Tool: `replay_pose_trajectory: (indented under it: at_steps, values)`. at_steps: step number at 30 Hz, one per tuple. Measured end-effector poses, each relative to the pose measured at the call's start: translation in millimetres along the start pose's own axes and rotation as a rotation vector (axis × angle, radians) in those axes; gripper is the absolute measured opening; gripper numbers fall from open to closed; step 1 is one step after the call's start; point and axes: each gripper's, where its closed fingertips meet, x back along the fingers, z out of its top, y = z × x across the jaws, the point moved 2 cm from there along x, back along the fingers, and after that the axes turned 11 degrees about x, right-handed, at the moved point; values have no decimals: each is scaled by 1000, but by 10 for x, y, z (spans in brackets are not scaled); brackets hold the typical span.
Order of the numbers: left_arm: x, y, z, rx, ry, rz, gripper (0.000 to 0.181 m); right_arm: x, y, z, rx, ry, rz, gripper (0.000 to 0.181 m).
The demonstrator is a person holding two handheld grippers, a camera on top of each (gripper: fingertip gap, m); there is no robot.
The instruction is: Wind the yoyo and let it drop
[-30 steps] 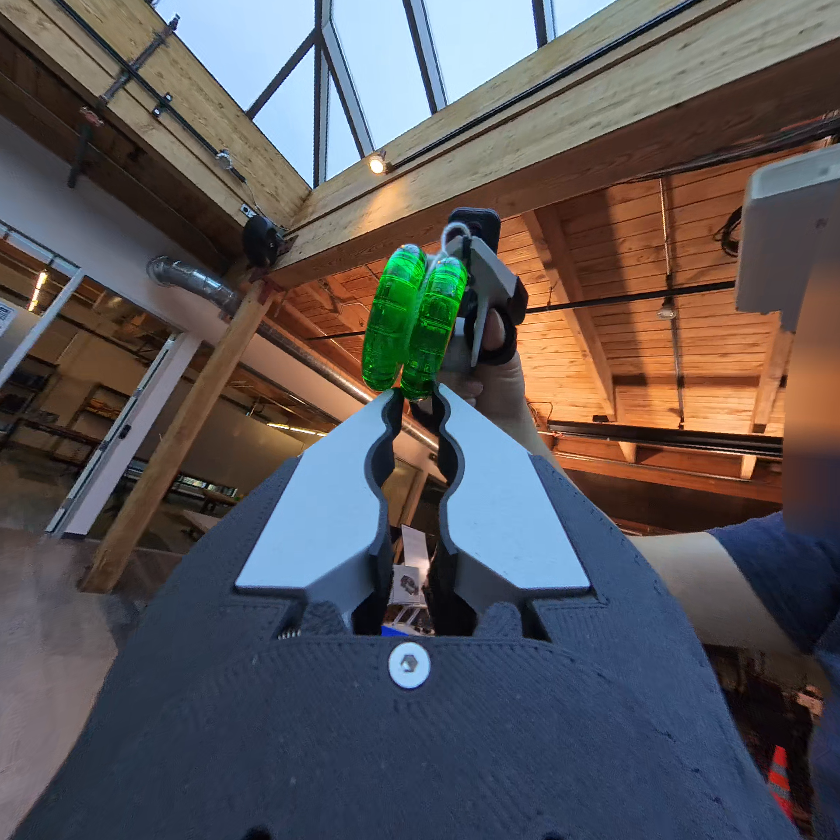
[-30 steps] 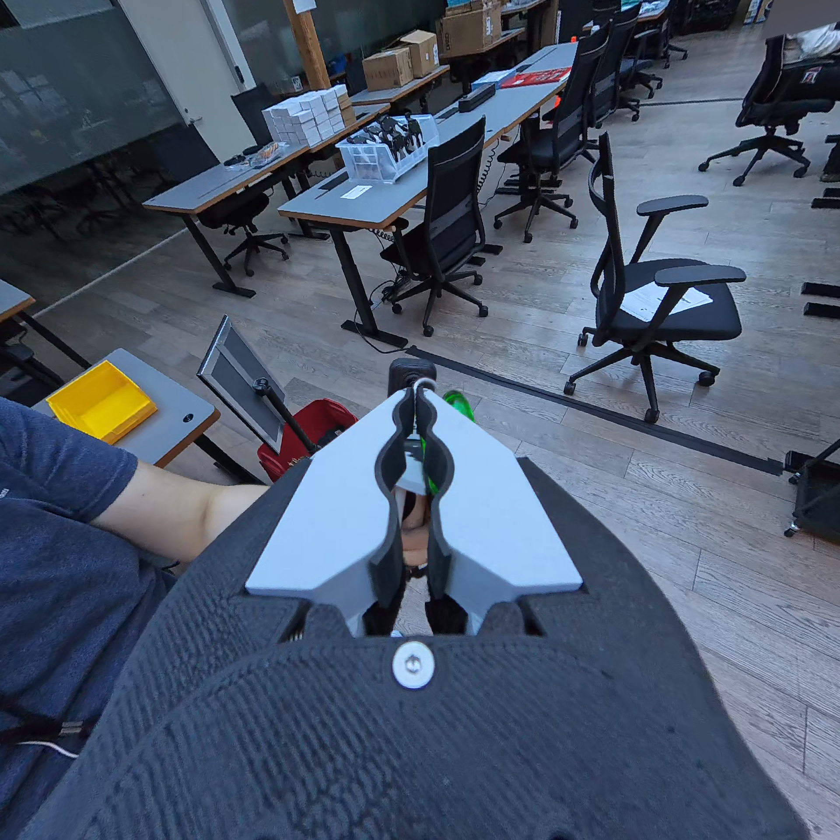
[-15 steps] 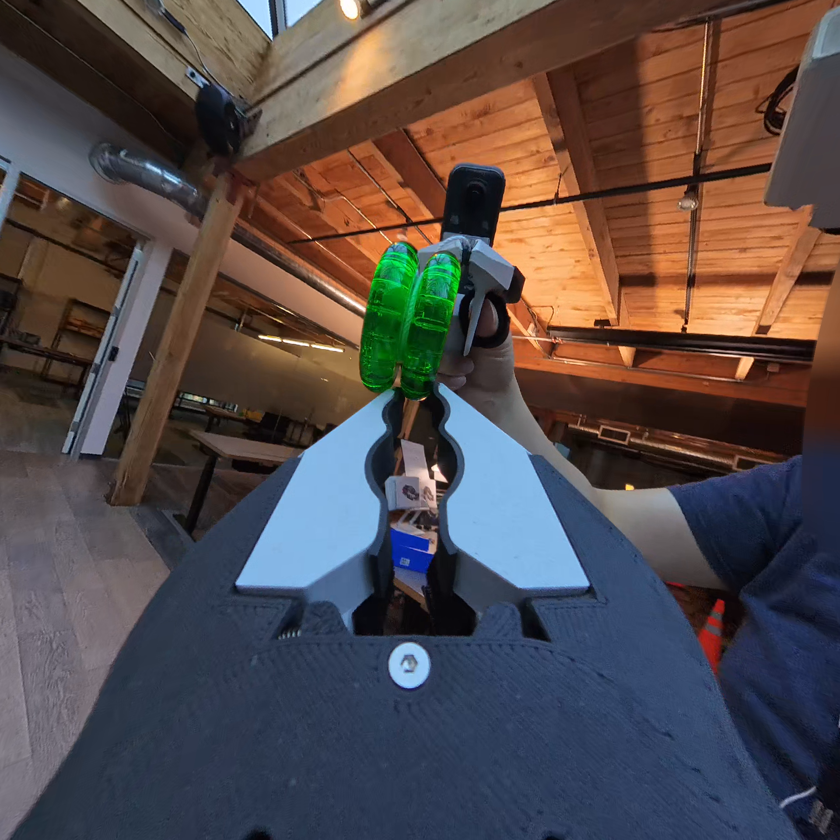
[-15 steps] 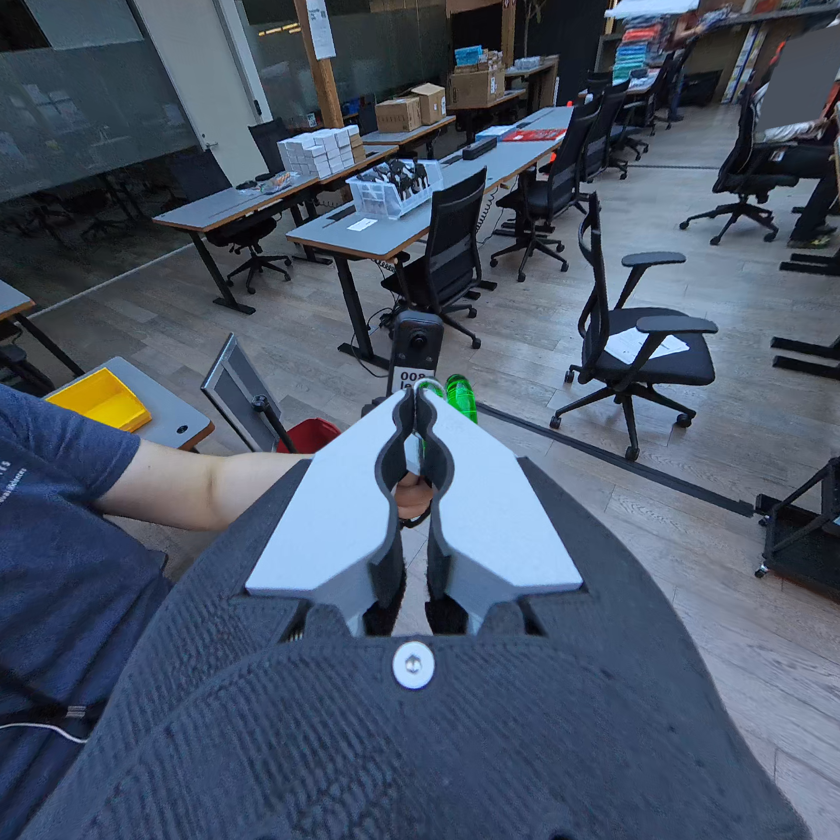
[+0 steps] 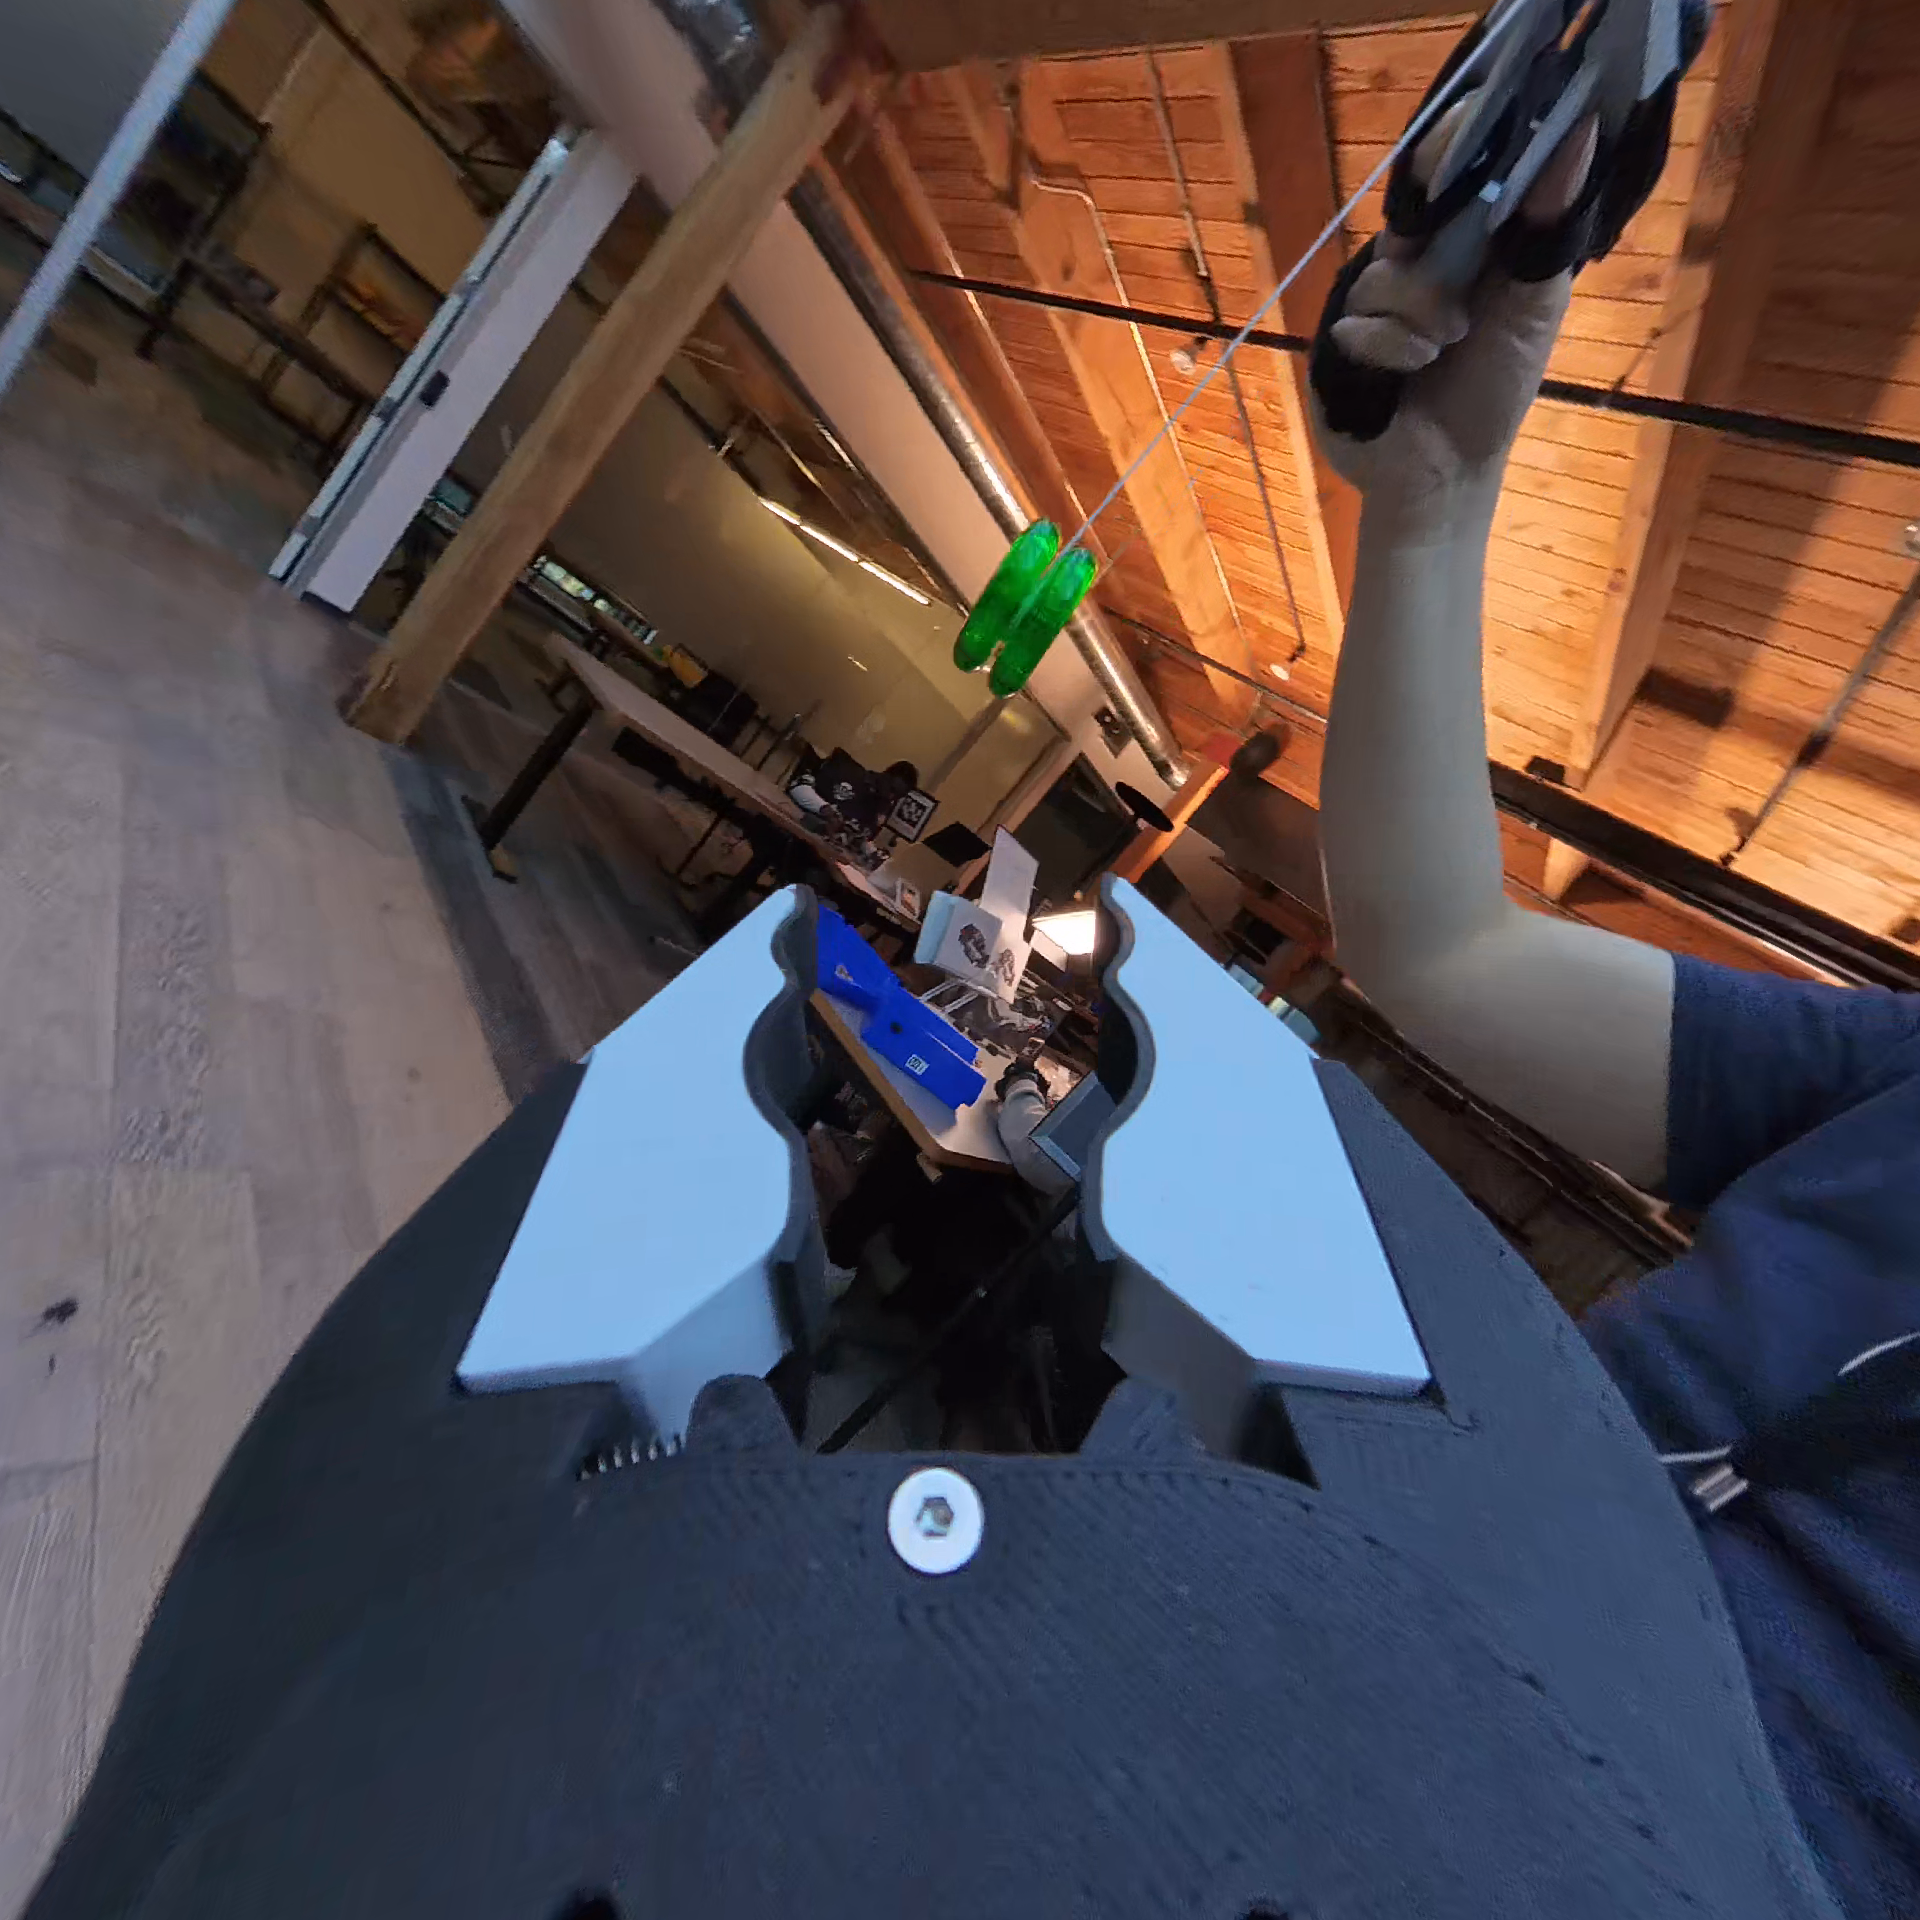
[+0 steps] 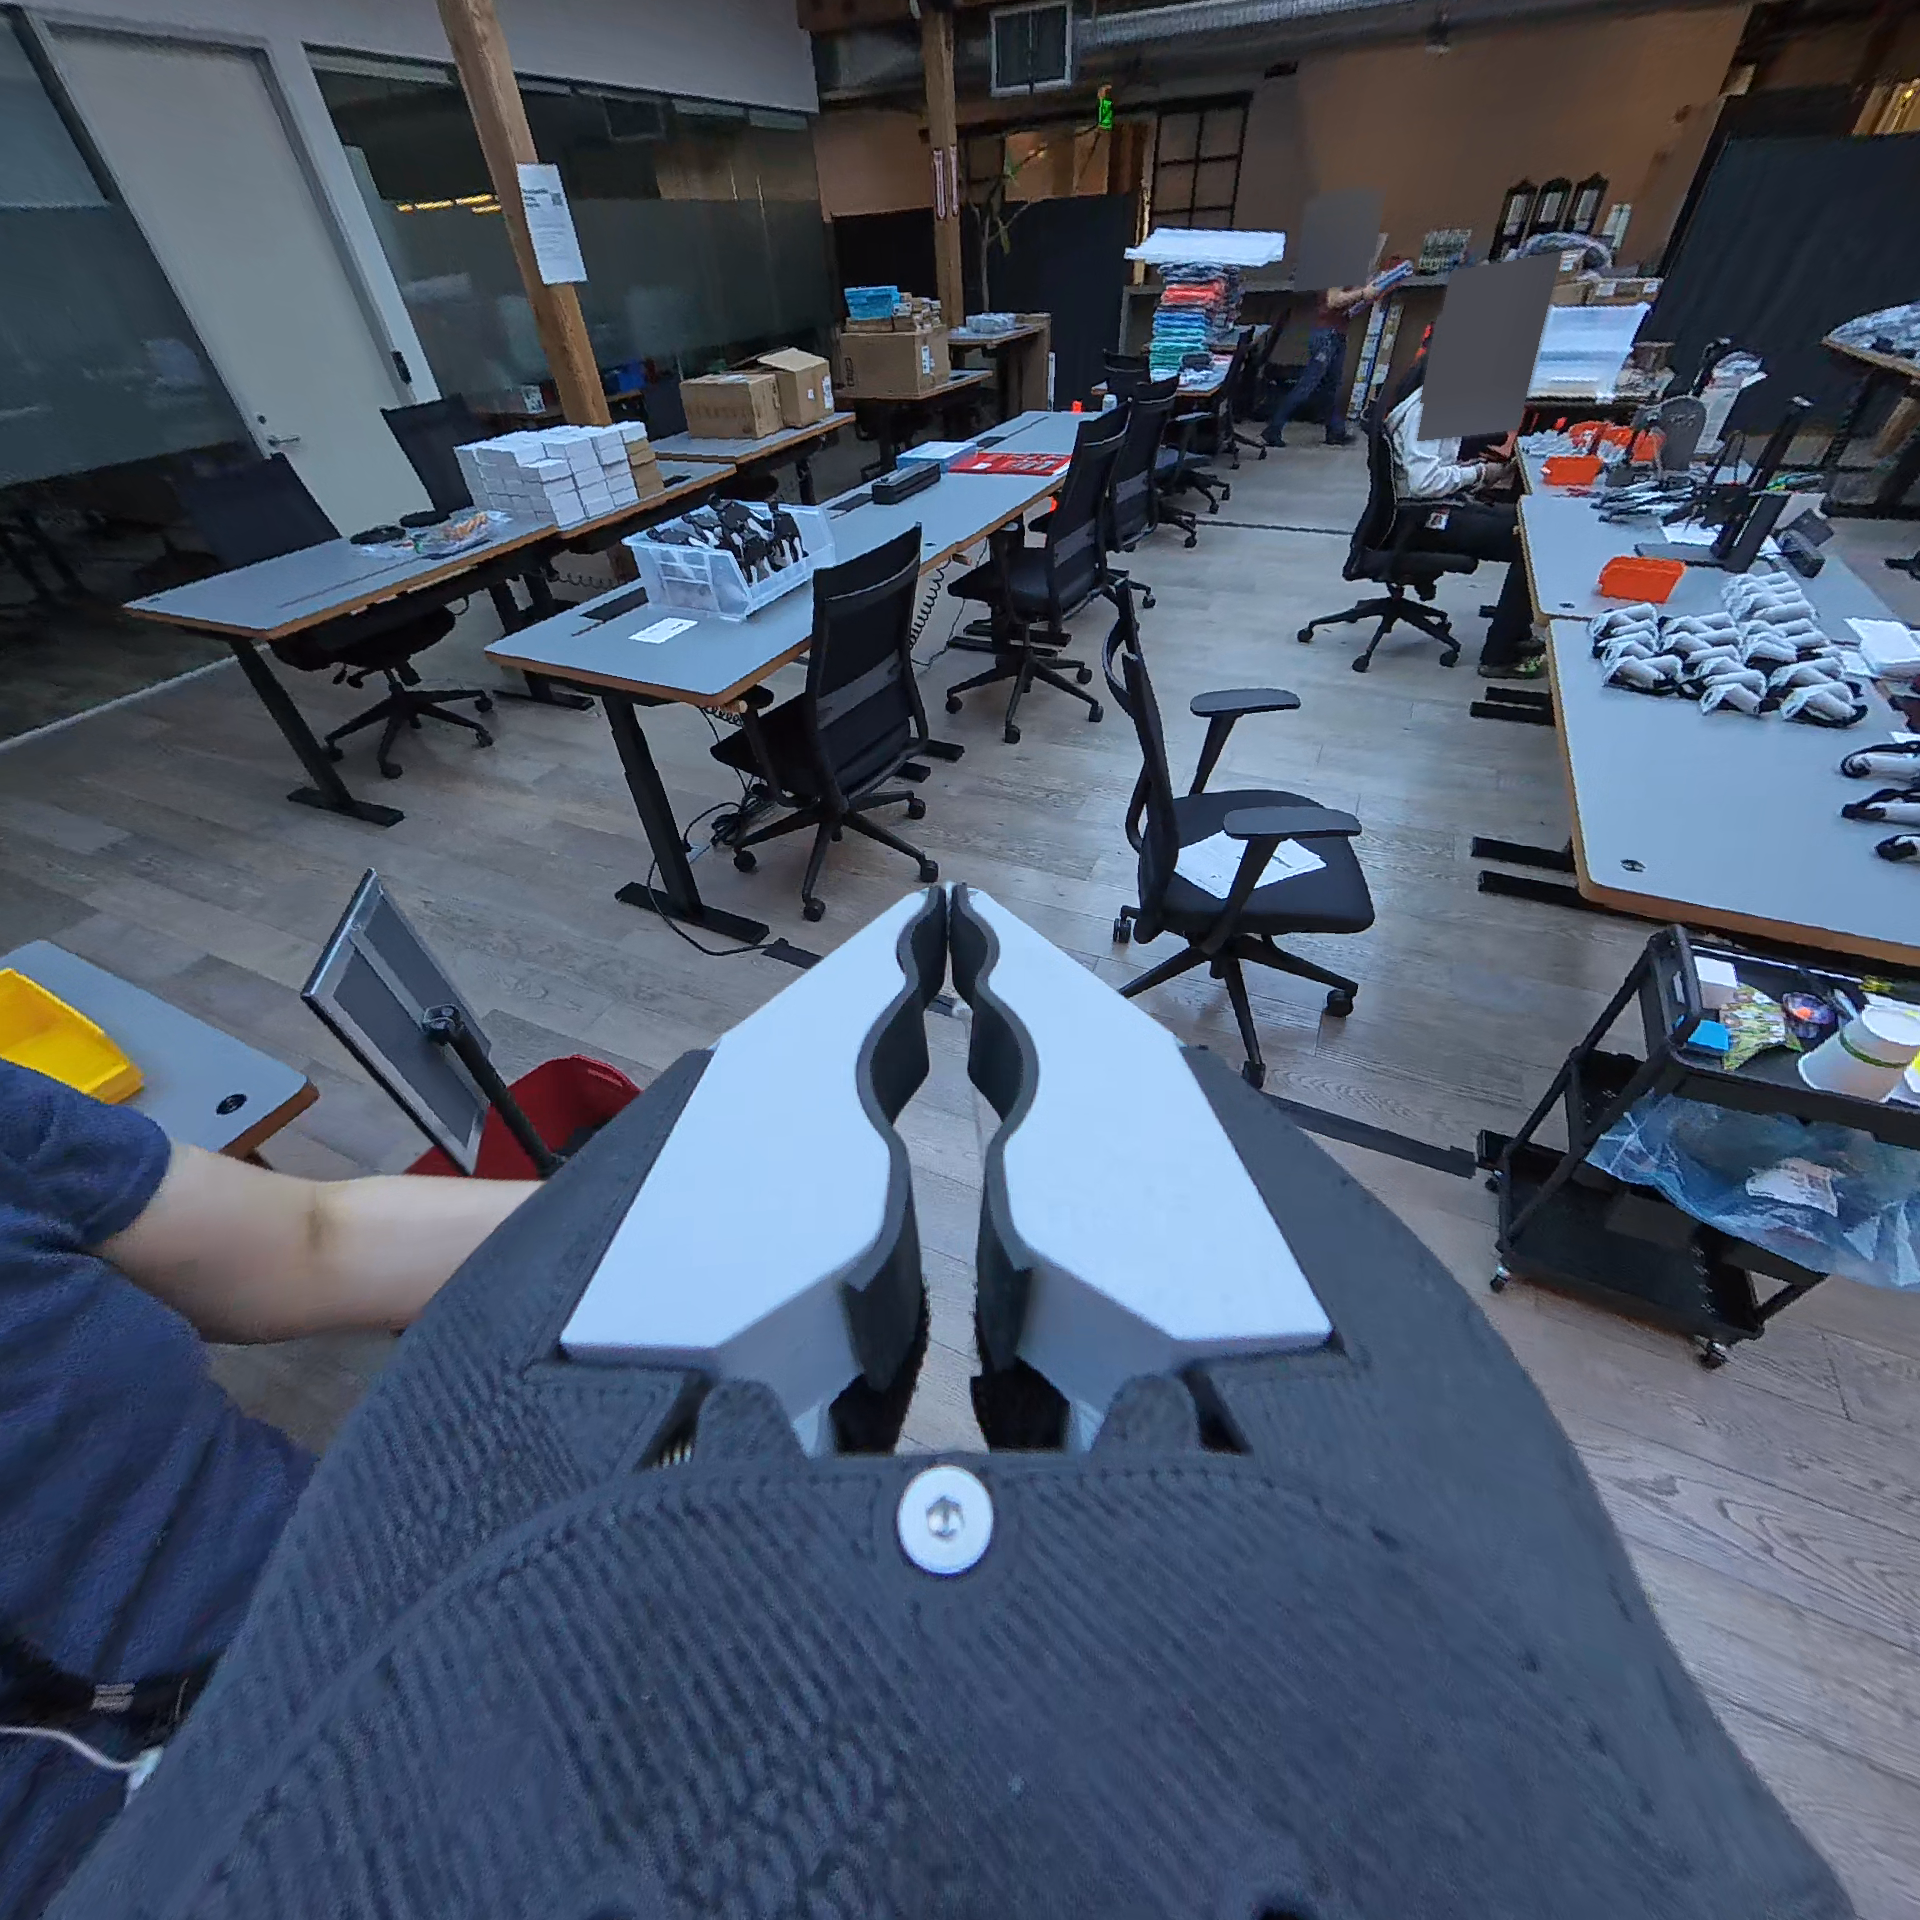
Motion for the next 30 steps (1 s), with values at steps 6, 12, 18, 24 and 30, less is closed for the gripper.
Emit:
replay_pose_trajectory:
  at_steps: [6,12,18,24,30]
  values:
    - [868,-221,-614,21,53,192,46,135,132,-171,-46,1,-17,0]
    - [1228,-323,-770,-121,-27,387,44,136,154,-116,-29,21,-20,0]
    - [1171,-387,-837,-99,-49,385,44,79,98,-24,-1,32,-14,0]
    - [1097,-427,-891,-81,-75,375,44,-46,-11,-70,-16,27,25,0]
    - [1066,-434,-948,-69,-84,367,43,-126,-83,-86,-7,12,45,0]
